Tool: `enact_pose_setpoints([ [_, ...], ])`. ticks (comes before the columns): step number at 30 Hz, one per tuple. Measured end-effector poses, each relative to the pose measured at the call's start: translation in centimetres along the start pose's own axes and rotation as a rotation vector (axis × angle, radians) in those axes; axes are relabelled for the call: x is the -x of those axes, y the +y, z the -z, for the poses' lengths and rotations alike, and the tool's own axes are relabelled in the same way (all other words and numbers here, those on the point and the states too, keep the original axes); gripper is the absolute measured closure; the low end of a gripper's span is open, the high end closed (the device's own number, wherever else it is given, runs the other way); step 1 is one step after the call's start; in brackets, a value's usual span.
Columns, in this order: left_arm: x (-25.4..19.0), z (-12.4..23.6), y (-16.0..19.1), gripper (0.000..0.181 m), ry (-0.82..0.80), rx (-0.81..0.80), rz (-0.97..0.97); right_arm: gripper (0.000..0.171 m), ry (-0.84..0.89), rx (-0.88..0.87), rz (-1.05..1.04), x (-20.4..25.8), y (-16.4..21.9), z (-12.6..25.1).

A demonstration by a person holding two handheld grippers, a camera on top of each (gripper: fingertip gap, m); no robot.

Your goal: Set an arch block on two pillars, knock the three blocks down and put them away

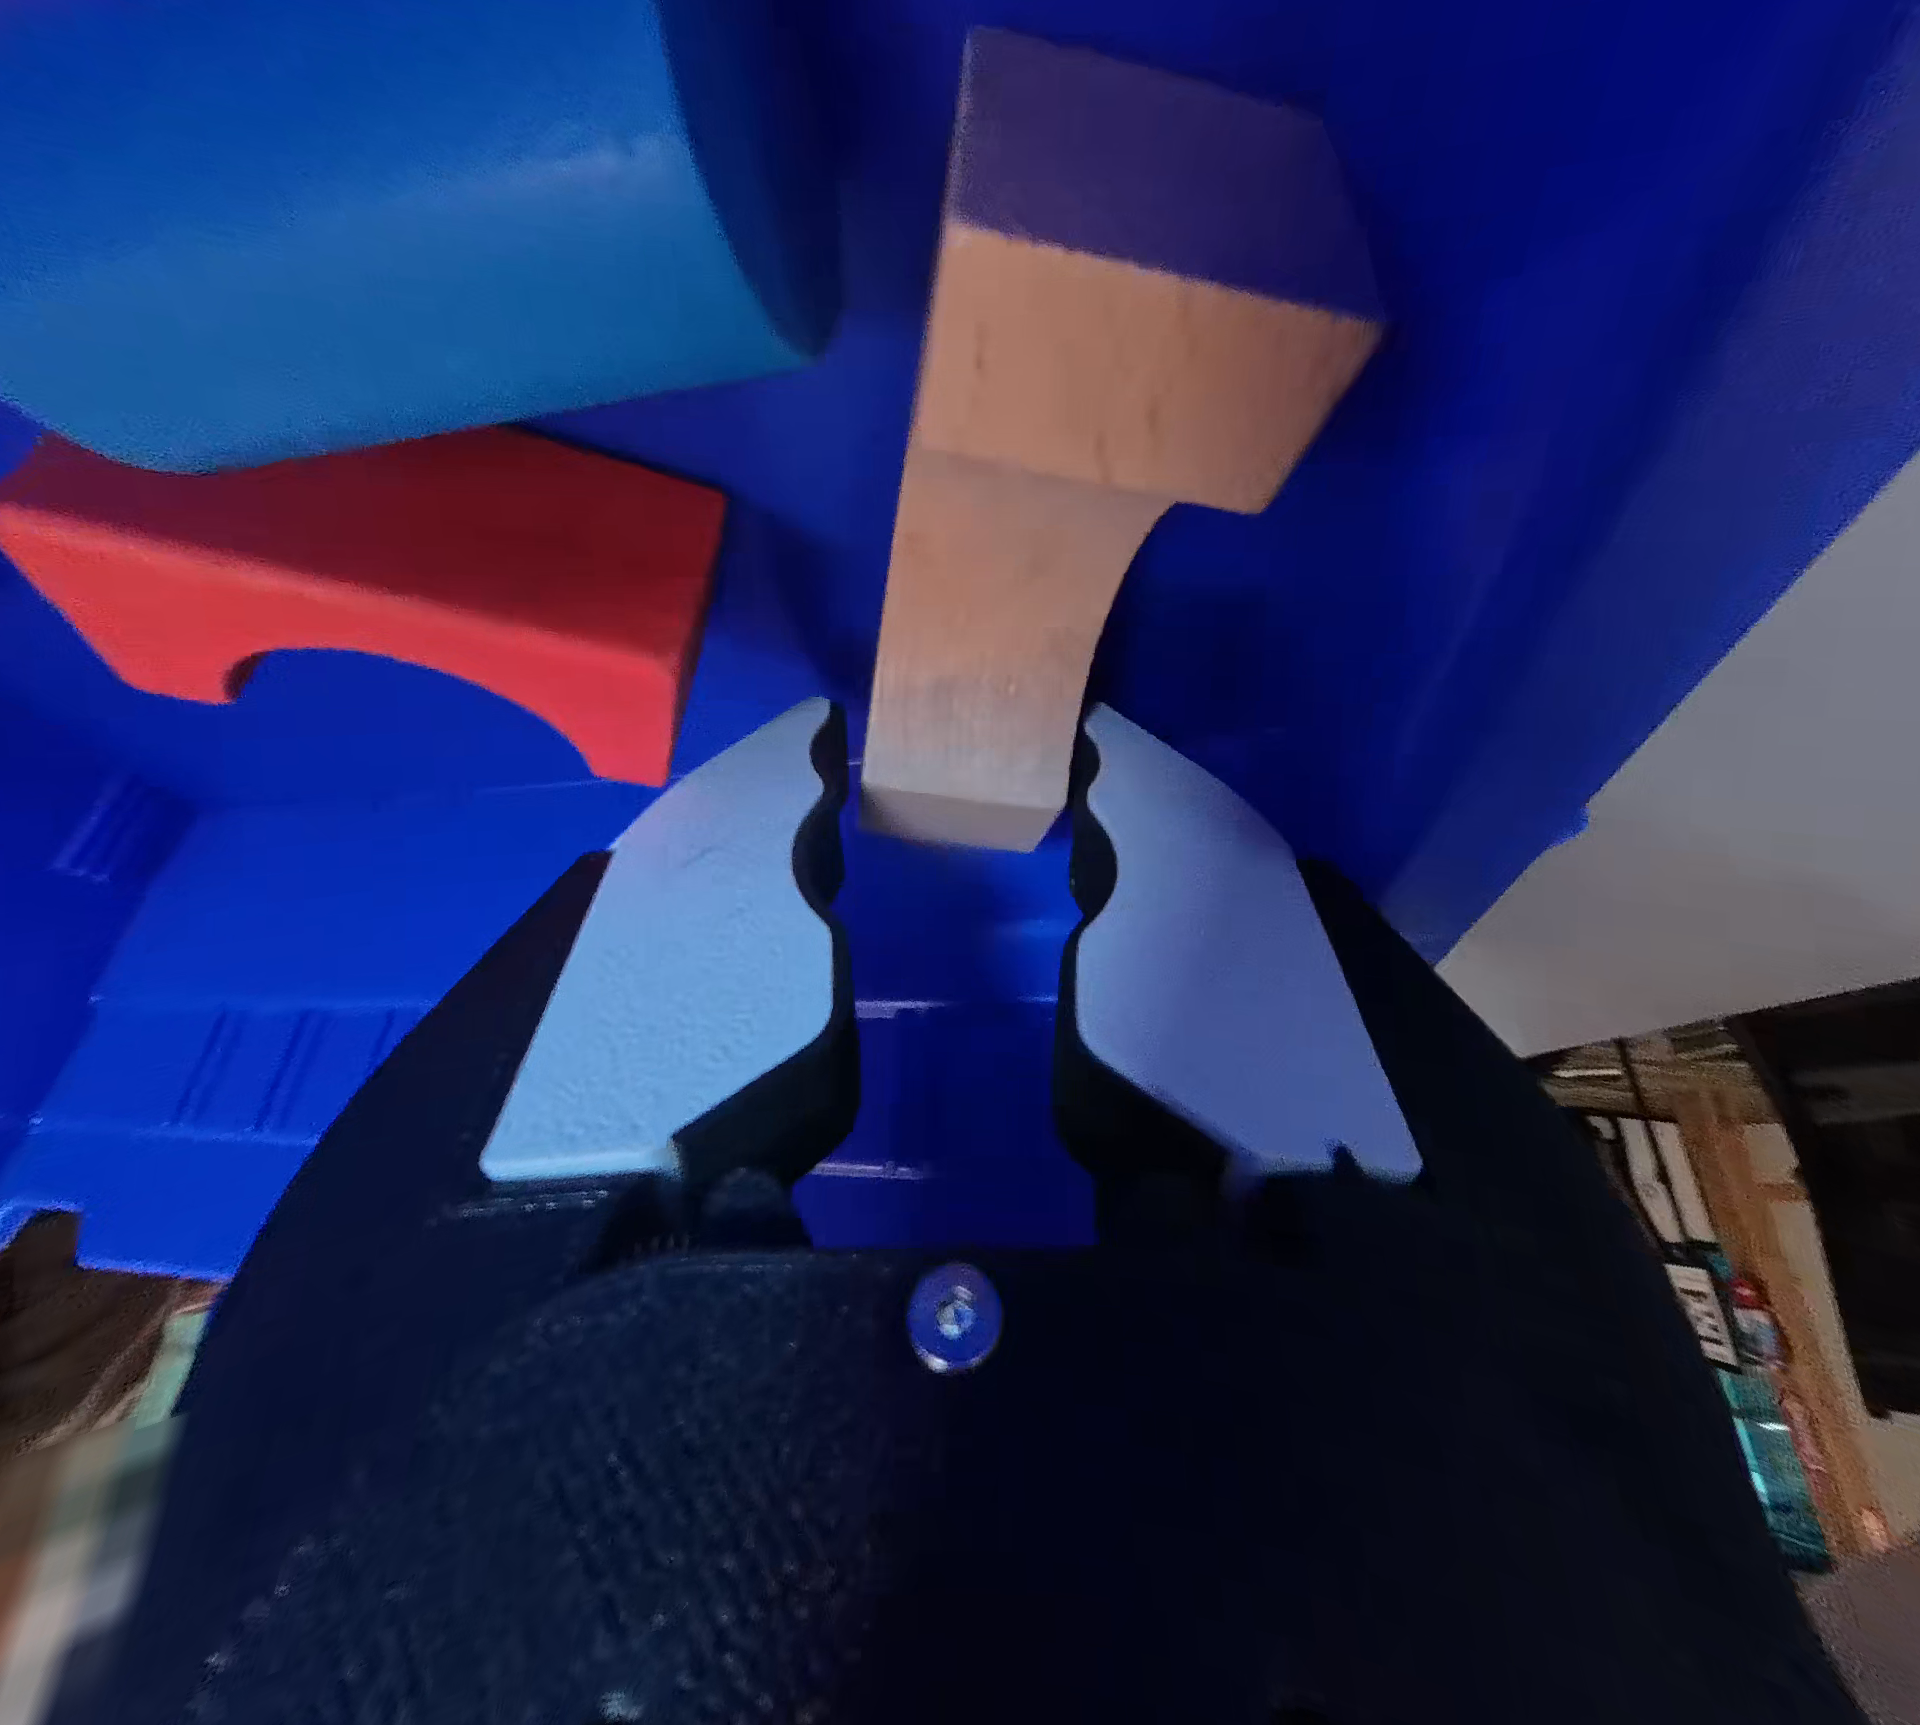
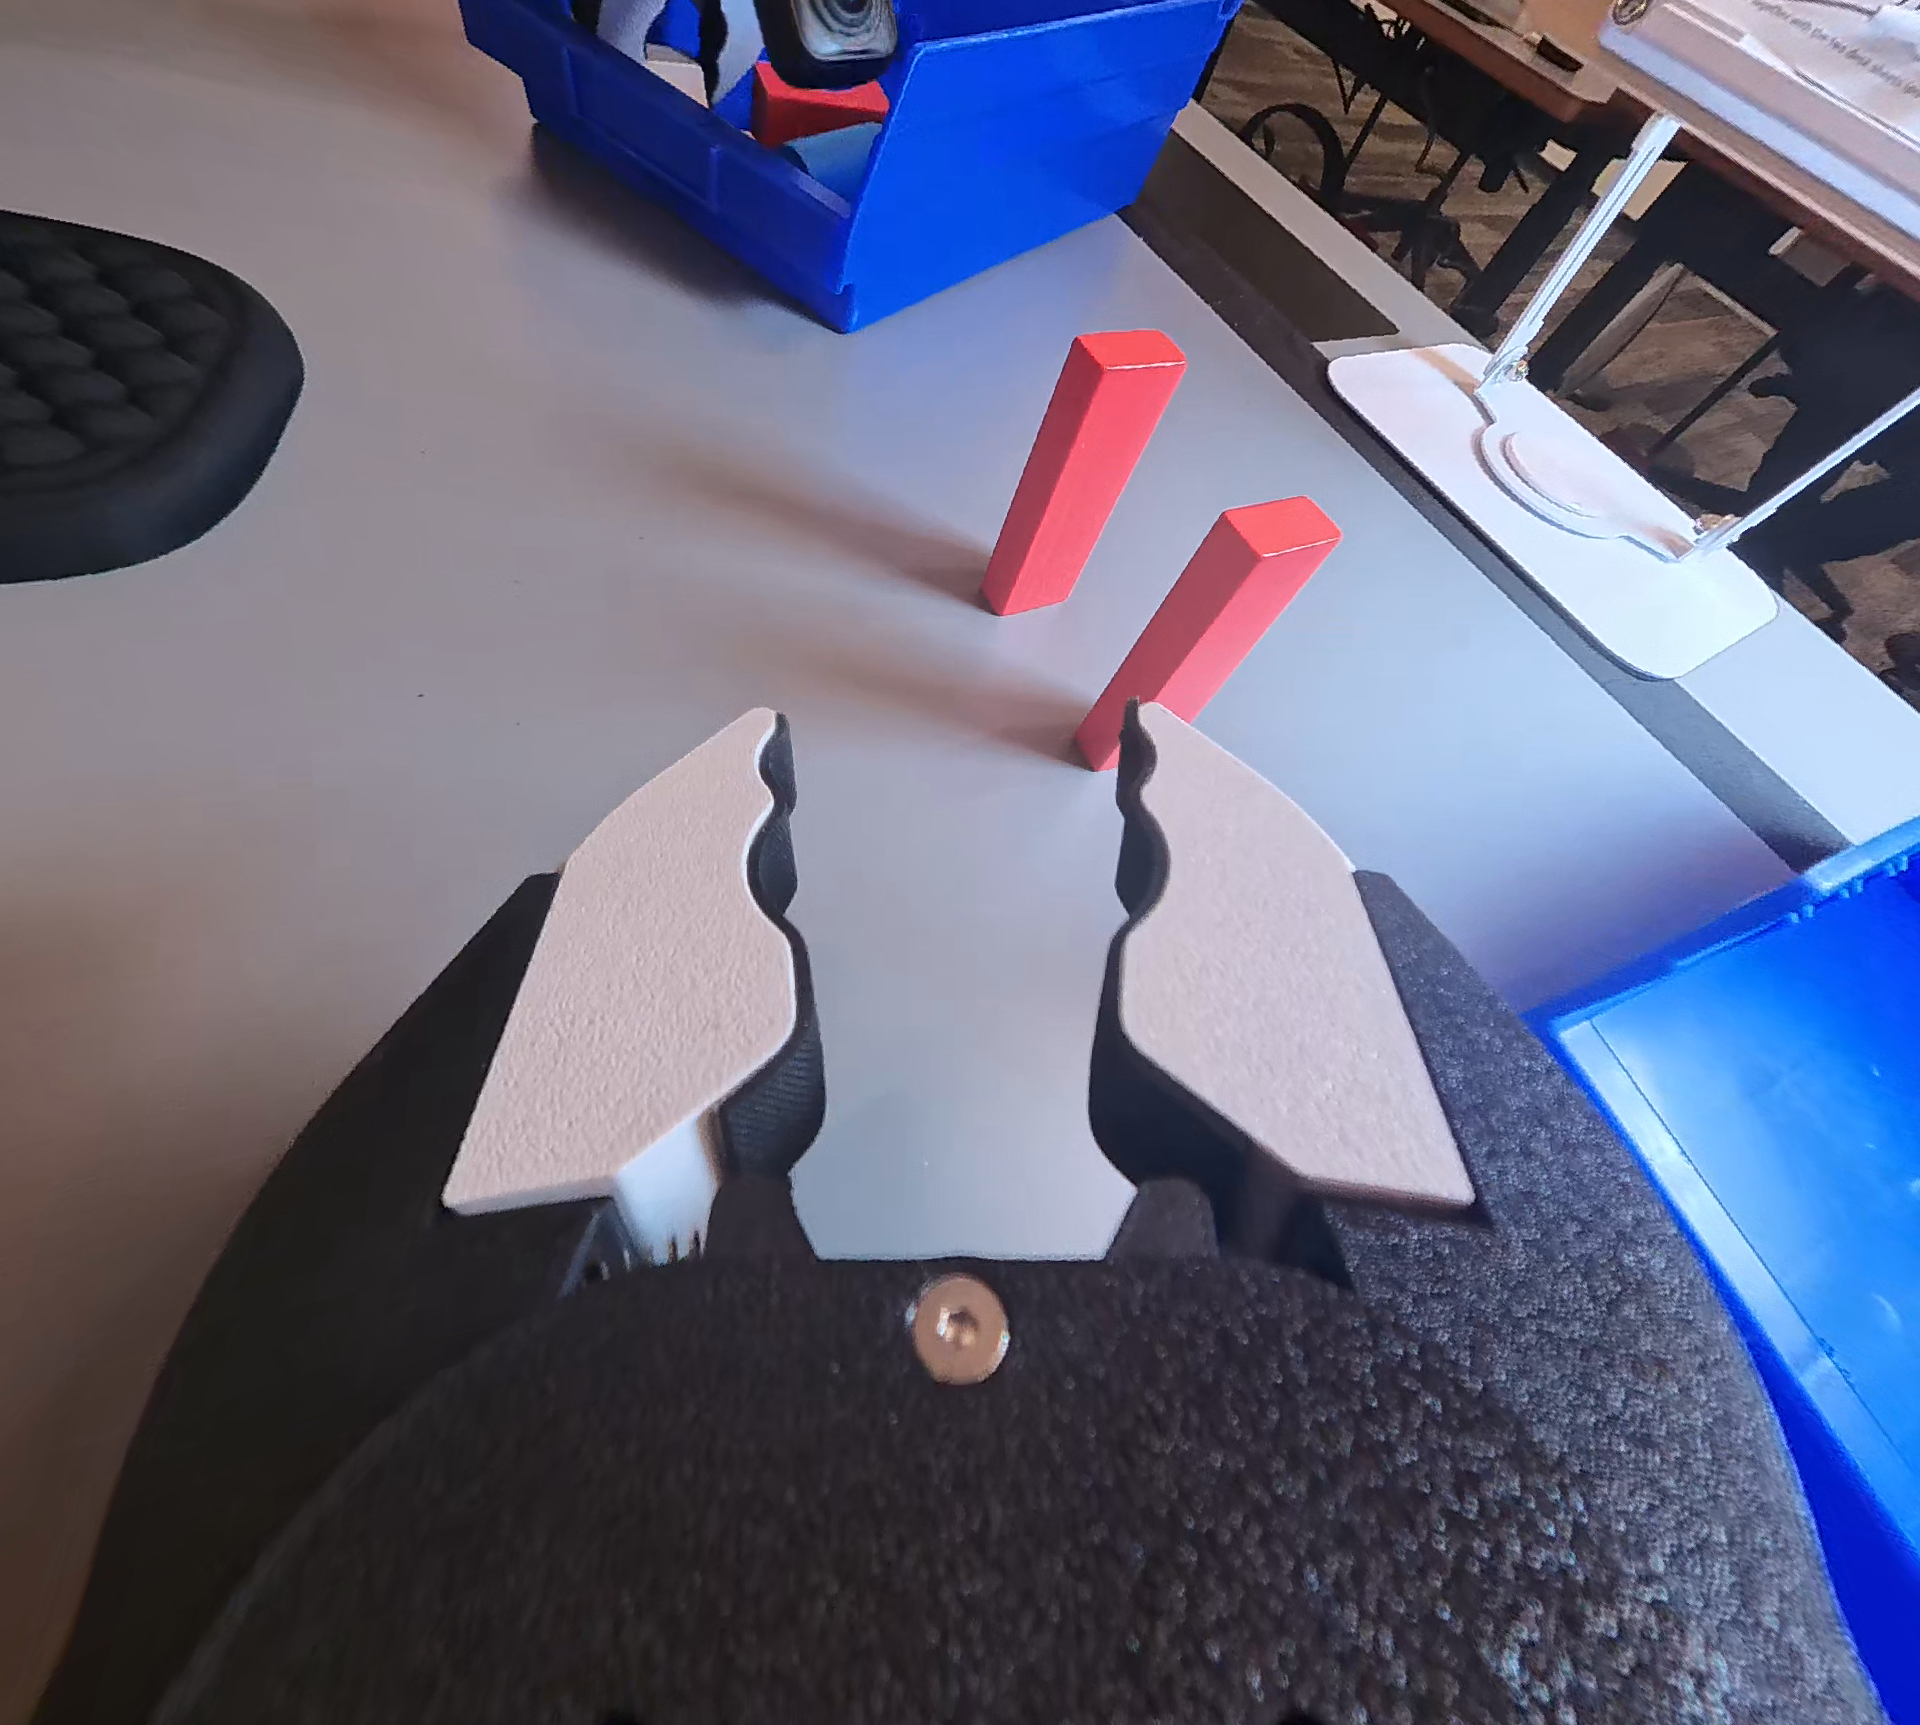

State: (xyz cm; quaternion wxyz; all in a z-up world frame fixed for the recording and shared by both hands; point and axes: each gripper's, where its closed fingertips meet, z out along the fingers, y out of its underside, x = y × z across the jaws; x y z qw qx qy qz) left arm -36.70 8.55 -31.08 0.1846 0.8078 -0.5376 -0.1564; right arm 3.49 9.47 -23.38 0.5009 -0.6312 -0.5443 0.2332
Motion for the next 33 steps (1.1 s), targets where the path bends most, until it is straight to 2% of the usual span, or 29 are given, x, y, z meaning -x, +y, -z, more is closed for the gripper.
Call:
enact_pose_setpoints([
  [5,0.6,1.5,-0.2,0.146,-0.076,-0.047,-0.052,0.112,0.005,-0.001,-0.003,-0.2,0.1,0.1],
  [10,2.8,7.7,1.5,0.146,-0.18,-0.297,0.067,0.113,0.0,-0.023,-0.026,-0.3,-0.2,0.3],
  [13,3.0,12.3,1.5,0.146,-0.222,-0.59,0.129,0.114,-0.016,-0.041,-0.041,-0.1,-0.5,0.3],
  [18,-1.1,21.0,-2.4,0.147,-0.182,-1.308,0.127,0.116,-0.069,-0.079,-0.053,1.2,-1.7,-0.2],
  [21,-5.4,24.3,-5.9,0.147,-0.109,-1.633,0.079,0.121,-0.102,-0.146,-0.016,2.4,-4.2,-0.4],
  [24,-10.1,26.5,-9.9,0.147,0.077,-1.88,0.026,0.124,-0.191,-0.268,-0.061,3.7,-8.3,-0.2],
  [26,-12.5,27.4,-12.2,0.147,0.199,-1.983,-0.009,0.123,-0.274,-0.359,-0.135,4.4,-11.1,-0.1],
  [28,-14.2,27.6,-14.4,0.147,0.274,-2.004,-0.034,0.123,-0.348,-0.429,-0.198,4.9,-13.1,-0.2],
  [31,-15.8,27.6,-16.2,0.147,0.286,-2.012,-0.042,0.124,-0.409,-0.478,-0.28,5.4,-14.1,-0.8],
  [33,-16.1,27.6,-16.7,0.147,0.266,-2.019,-0.031,0.136,-0.425,-0.478,-0.311,5.6,-13.7,-1.1],
])
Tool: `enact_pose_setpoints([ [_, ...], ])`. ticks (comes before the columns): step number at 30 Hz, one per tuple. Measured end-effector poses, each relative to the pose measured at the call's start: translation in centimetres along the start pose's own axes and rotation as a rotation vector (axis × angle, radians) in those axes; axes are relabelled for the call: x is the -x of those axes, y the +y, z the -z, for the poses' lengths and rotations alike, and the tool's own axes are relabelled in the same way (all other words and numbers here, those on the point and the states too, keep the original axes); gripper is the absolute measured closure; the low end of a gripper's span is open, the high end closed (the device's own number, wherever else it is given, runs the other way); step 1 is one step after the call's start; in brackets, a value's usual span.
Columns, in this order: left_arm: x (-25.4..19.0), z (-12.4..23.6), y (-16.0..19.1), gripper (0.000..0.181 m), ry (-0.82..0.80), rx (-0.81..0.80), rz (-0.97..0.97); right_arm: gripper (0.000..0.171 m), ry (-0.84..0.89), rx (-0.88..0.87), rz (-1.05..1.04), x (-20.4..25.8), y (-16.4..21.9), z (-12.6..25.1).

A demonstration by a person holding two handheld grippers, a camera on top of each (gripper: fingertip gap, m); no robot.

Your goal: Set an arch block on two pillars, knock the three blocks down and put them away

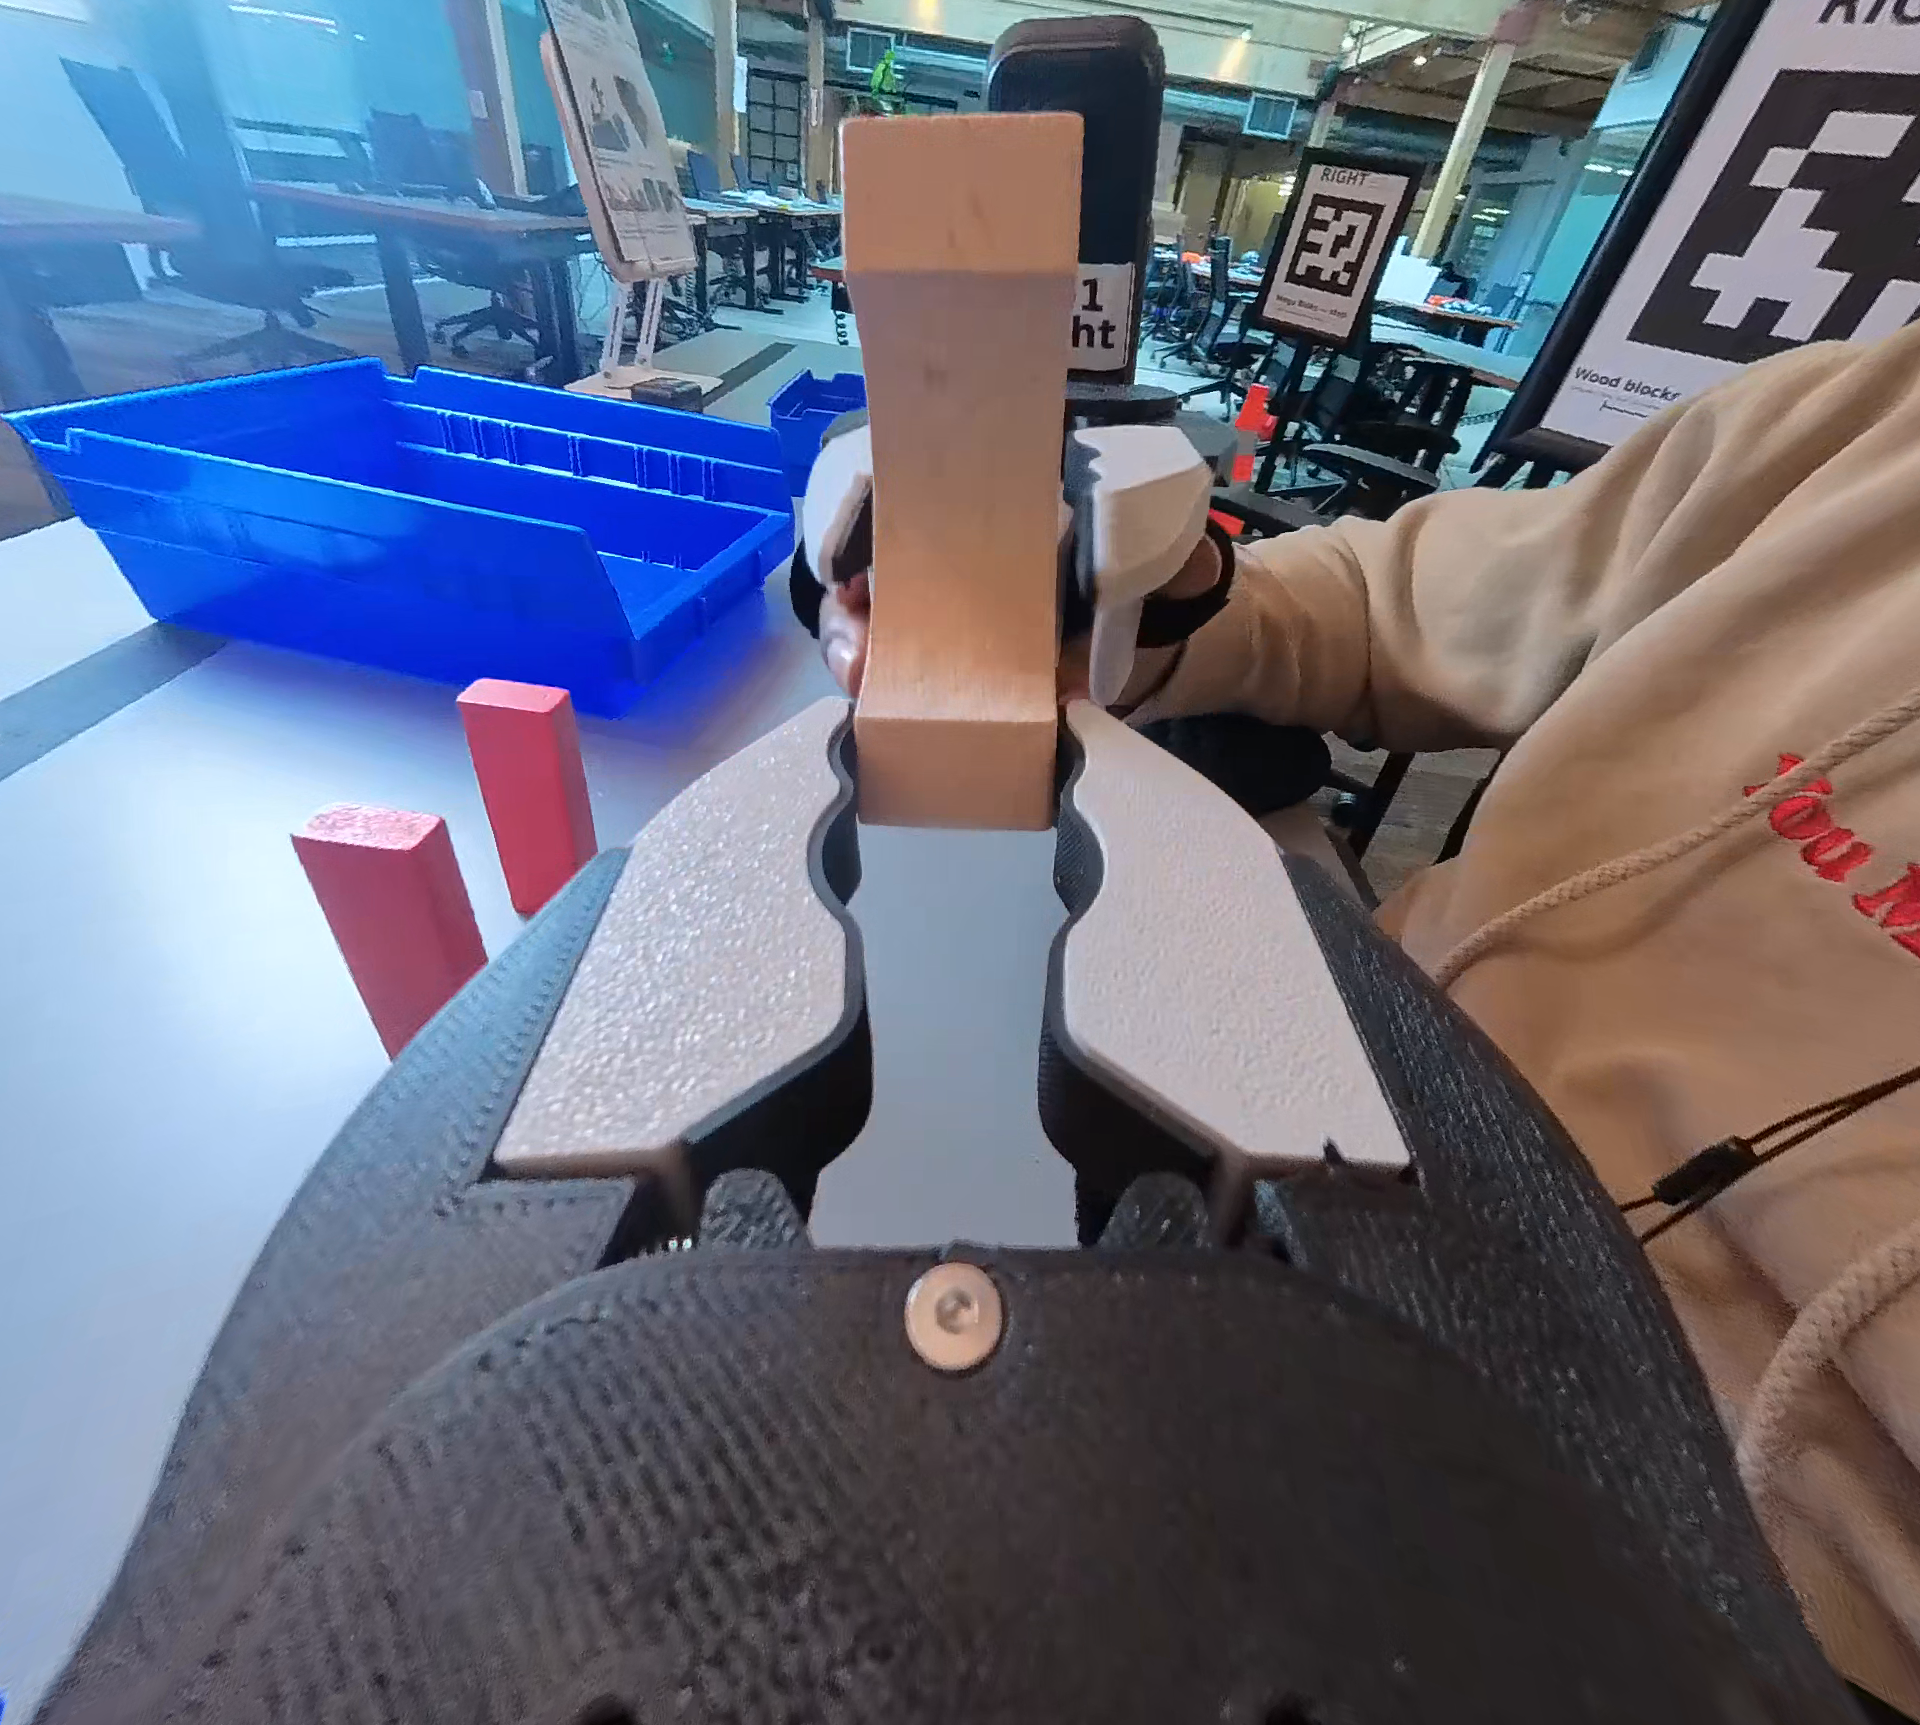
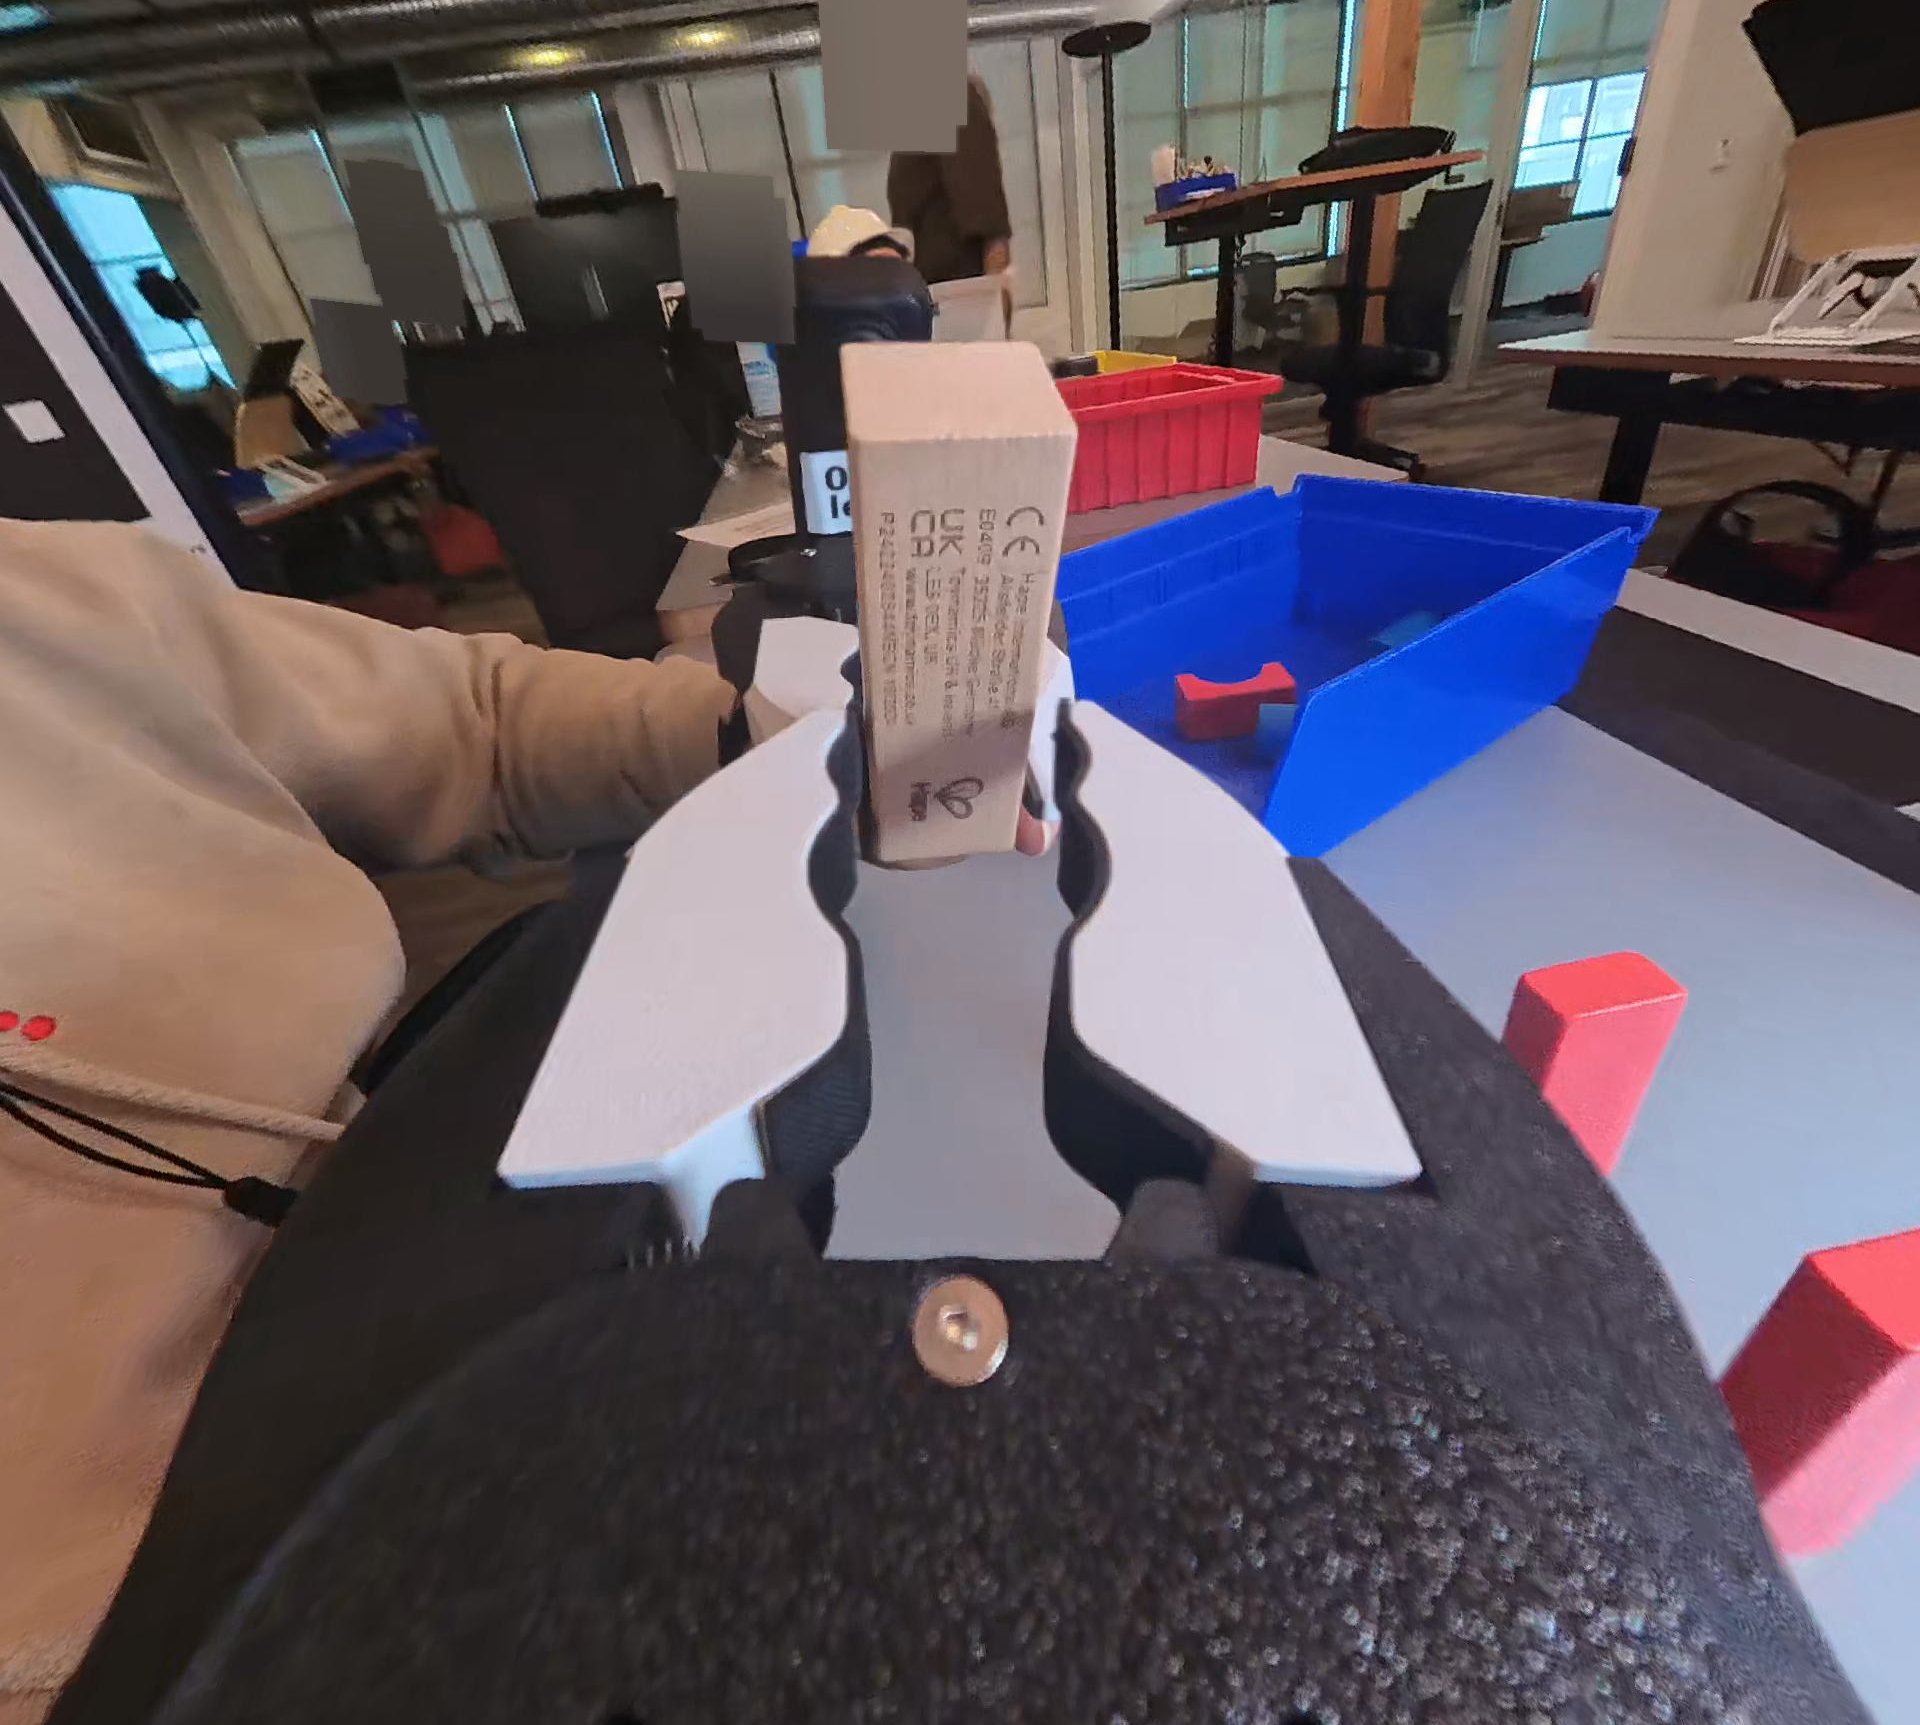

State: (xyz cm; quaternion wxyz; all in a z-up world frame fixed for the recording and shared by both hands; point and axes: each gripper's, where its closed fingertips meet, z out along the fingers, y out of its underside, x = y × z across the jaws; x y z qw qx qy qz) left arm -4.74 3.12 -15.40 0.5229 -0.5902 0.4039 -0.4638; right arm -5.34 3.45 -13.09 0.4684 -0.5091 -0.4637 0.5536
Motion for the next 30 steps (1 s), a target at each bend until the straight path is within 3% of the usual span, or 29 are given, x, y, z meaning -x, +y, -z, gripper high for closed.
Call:
enact_pose_setpoints([
  [10,0.1,-0.4,2.0,0.147,-0.009,0.059,-0.008,0.139,-0.052,-0.009,-0.087,0.1,0.8,-0.1],
  [14,0.1,-0.7,2.6,0.147,-0.018,0.069,0.024,0.14,-0.061,0.11,-0.037,-0.2,1.2,0.1],
  [17,0.4,-0.3,2.9,0.137,-0.042,0.112,0.033,0.14,0.011,0.294,0.08,-2.0,-0.5,1.2],
  [20,0.3,0.6,3.6,0.14,-0.062,0.13,0.019,0.14,0.145,0.61,0.257,-6.6,-1.4,3.4],
  [26,1.0,2.2,7.5,0.142,-0.145,0.214,-0.009,0.14,0.199,1.213,0.296,-13.9,0.9,6.1],
  [30,1.0,2.2,8.5,0.143,-0.147,0.256,-0.039,0.14,0.168,1.371,0.27,-15.2,2.4,5.2],
])
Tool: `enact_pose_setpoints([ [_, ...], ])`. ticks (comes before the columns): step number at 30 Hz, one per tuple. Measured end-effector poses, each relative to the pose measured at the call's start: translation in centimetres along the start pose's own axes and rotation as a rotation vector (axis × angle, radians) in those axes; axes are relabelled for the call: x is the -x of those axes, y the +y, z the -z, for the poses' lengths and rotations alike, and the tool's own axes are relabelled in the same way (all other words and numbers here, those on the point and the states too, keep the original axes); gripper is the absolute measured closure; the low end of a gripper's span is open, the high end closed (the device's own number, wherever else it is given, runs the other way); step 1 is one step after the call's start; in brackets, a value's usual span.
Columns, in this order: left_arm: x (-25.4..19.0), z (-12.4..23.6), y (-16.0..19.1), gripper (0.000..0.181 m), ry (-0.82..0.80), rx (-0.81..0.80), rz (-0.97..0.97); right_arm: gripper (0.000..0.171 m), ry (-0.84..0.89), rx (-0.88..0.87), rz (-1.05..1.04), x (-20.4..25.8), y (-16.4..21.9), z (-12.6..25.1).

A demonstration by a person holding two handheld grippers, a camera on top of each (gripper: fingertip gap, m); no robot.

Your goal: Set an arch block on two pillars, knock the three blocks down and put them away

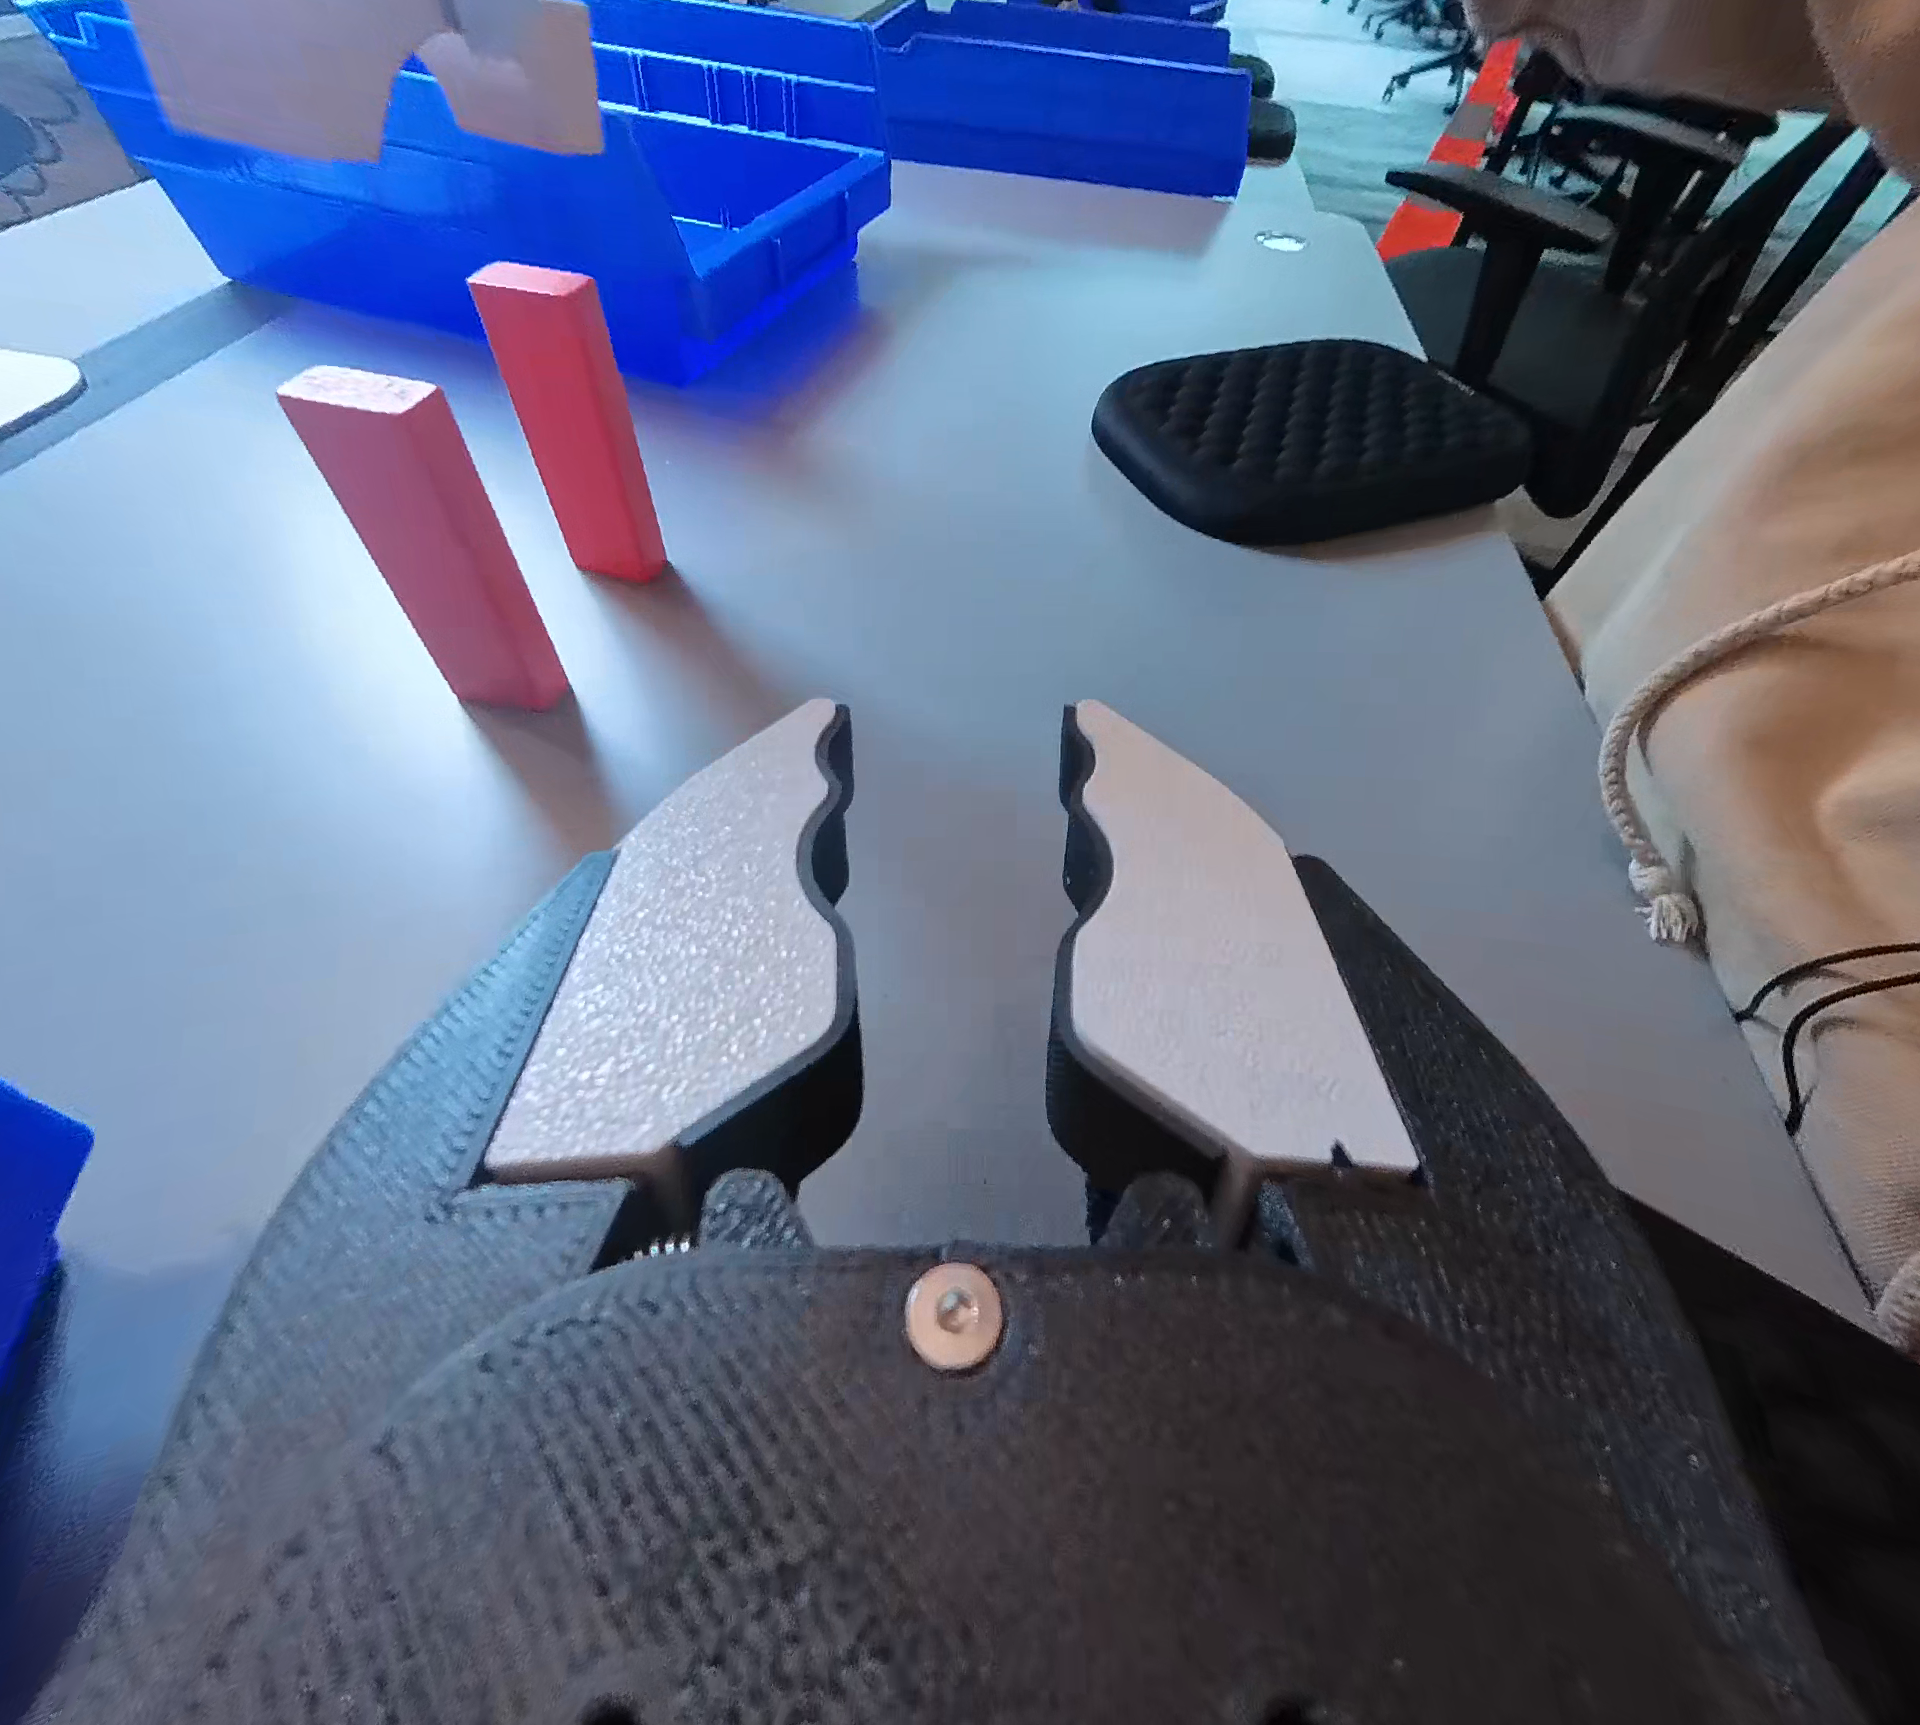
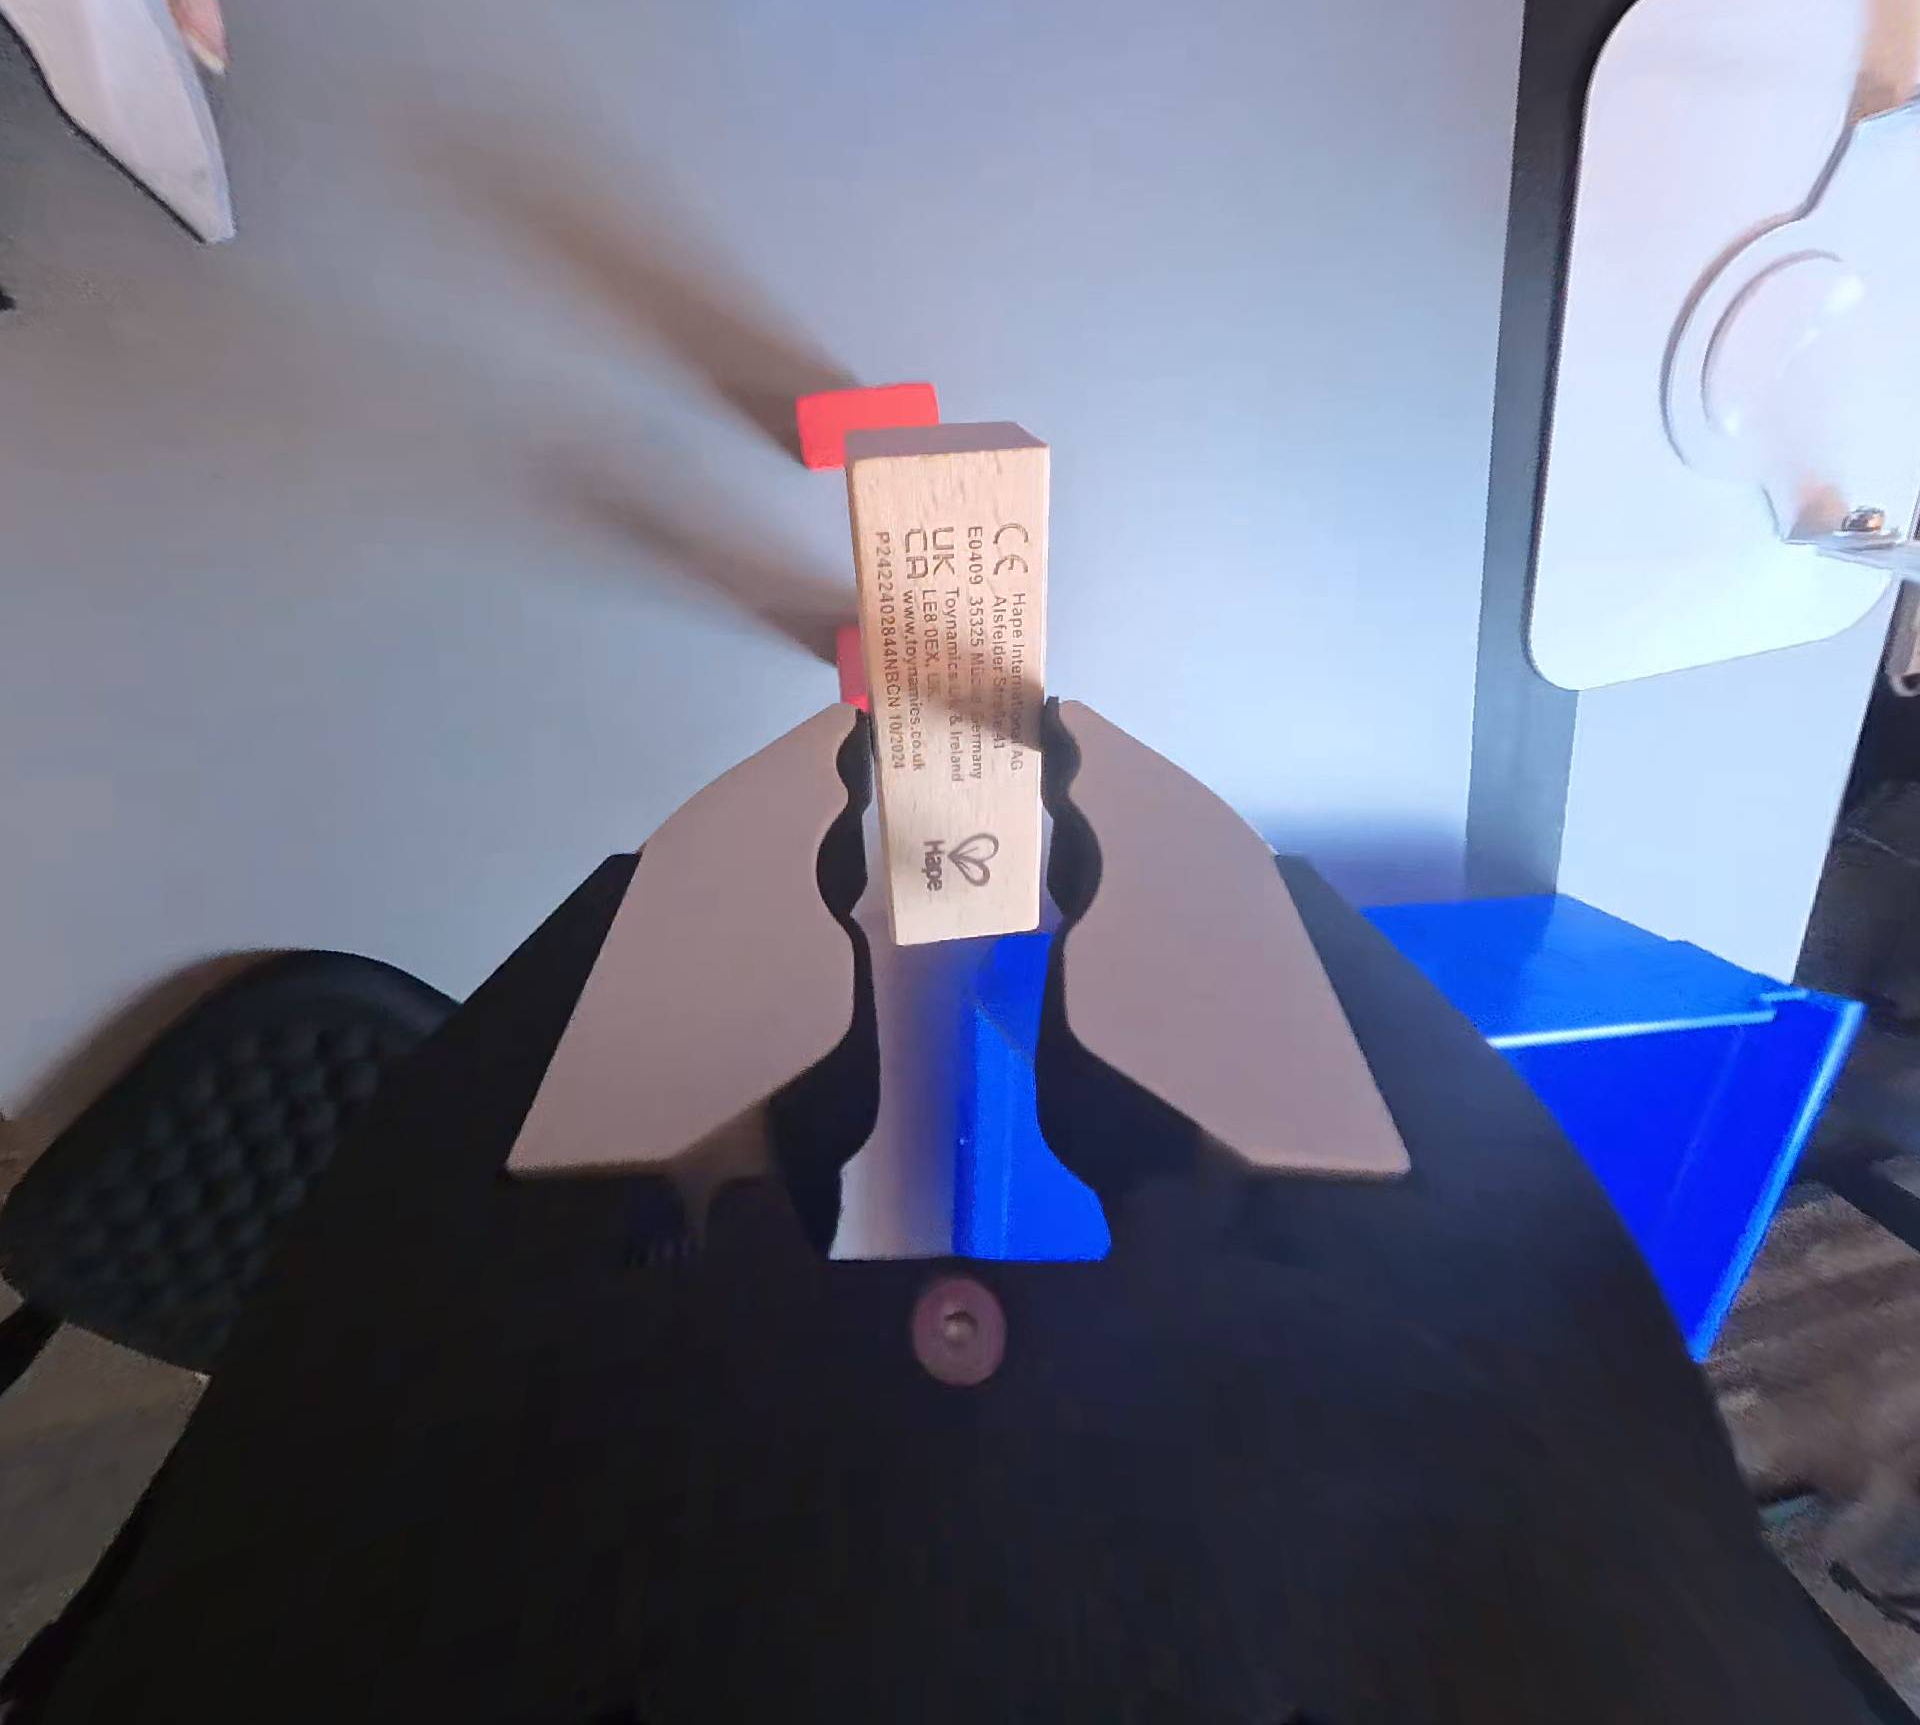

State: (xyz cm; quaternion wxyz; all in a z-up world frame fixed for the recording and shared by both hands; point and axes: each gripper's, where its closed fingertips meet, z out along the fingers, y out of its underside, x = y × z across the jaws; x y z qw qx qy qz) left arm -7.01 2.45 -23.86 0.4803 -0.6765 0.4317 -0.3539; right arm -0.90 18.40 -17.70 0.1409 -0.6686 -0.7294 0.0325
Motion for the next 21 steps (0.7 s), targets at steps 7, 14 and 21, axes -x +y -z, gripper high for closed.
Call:
enact_pose_setpoints([
  [7,-0.6,-0.6,1.1,0.143,0.016,0.054,-0.048,0.14,-0.03,0.058,0.068,0.7,-1.8,-1.4],
  [14,-0.7,-0.9,1.5,0.143,0.021,0.072,-0.055,0.14,-0.029,0.091,0.092,0.8,-1.4,-2.1],
  [21,-1.0,-1.0,1.7,0.144,0.037,0.075,-0.055,0.14,-0.031,0.121,0.098,0.9,-1.1,-2.5],
])
